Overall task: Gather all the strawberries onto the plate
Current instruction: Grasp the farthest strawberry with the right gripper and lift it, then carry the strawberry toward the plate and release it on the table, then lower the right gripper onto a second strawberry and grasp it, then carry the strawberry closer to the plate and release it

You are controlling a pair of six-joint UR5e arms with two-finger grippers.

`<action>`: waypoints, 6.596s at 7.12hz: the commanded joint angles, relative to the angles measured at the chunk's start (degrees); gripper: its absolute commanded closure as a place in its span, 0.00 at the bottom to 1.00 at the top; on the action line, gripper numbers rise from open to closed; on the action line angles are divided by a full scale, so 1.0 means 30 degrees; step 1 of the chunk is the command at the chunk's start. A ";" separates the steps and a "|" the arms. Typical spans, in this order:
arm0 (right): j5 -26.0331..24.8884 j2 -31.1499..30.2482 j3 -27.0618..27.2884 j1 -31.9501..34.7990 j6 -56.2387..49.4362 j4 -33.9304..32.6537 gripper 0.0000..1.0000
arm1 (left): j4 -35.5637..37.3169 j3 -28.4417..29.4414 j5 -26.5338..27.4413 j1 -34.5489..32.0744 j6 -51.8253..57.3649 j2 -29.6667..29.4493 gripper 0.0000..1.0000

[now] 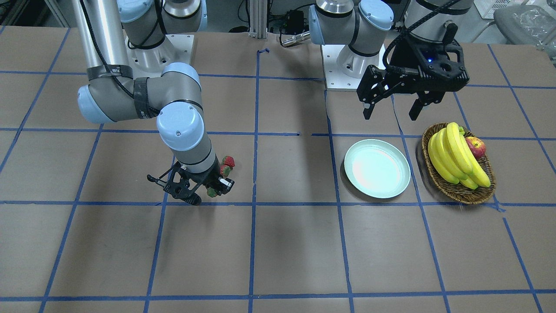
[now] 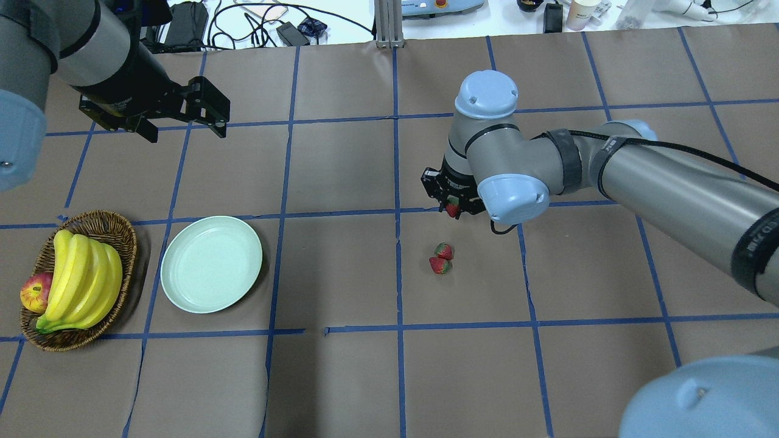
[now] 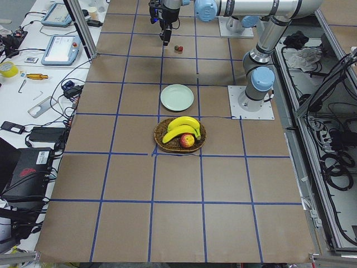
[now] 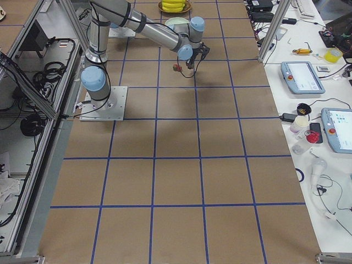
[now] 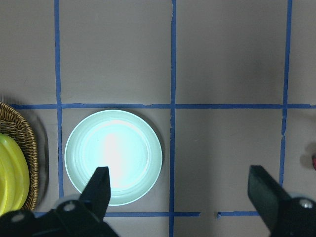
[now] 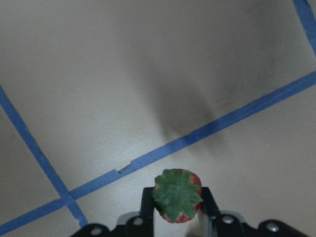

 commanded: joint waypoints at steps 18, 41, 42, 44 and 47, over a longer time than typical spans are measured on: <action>0.3494 0.2178 -0.1376 0.4551 0.3716 -0.0605 0.00 | 0.0029 0.0000 -0.0059 0.0013 -0.0001 -0.0029 0.00; 0.2752 0.0741 -0.2047 0.3050 0.4861 0.1654 1.00 | -0.0762 0.1025 -0.0322 0.0394 0.0468 -0.0176 0.00; 0.3777 0.1089 -0.2543 0.3753 0.5064 0.1594 1.00 | -0.0762 0.1025 -0.0294 0.0394 0.0468 -0.0147 0.00; 0.3758 0.2782 -0.3453 0.4867 0.5124 0.0955 1.00 | -0.0762 0.0967 -0.0293 0.0394 0.0497 -0.0117 0.00; 0.3728 0.3434 -0.3690 0.5339 0.5182 0.0861 1.00 | -0.0762 0.0967 -0.0293 0.0394 0.0497 -0.0117 0.00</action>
